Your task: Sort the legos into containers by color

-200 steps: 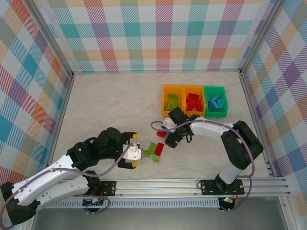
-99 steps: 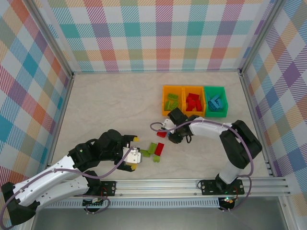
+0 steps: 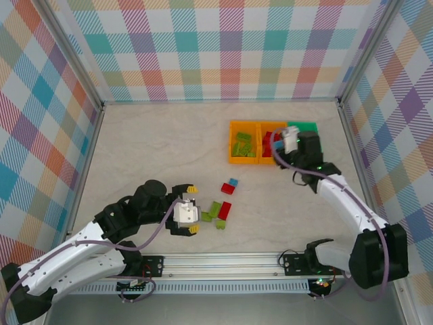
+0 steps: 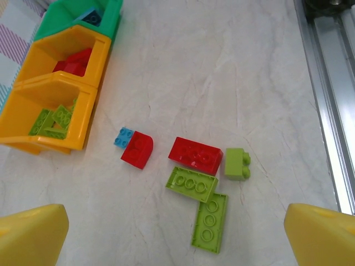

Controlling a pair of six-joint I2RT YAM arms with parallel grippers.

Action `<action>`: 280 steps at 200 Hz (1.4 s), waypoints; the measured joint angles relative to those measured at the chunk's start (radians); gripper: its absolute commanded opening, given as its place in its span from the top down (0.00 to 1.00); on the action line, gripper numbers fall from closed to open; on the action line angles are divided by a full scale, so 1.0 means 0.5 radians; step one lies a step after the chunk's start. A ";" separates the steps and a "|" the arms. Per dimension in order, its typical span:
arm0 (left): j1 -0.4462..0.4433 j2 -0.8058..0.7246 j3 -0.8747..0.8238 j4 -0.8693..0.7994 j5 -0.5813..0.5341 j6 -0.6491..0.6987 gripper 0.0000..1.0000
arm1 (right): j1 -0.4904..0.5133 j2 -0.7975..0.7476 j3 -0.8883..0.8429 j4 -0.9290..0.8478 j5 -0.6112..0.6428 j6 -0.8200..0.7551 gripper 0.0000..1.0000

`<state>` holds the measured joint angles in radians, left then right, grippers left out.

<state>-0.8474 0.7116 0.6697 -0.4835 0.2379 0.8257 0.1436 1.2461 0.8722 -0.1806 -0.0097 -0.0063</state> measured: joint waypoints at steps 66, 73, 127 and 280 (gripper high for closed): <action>0.038 0.043 -0.018 0.039 0.063 -0.039 0.00 | -0.465 0.951 0.757 -0.094 -0.073 0.443 0.70; 0.038 0.040 -0.026 0.040 0.063 -0.037 0.00 | -0.486 1.020 0.811 -0.105 -0.086 0.481 0.64; 0.038 0.039 -0.047 0.040 0.051 -0.037 0.00 | -0.490 1.208 1.006 -0.169 -0.211 0.688 0.33; 0.090 1.019 0.685 -0.022 -0.354 -1.530 0.02 | 0.386 -0.682 -0.059 -0.765 -0.867 0.718 0.16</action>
<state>-0.8024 1.2209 1.0122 -0.4946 0.0608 0.0605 0.3367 0.9051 0.8429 -0.5632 -0.4431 0.3527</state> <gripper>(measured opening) 0.981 0.834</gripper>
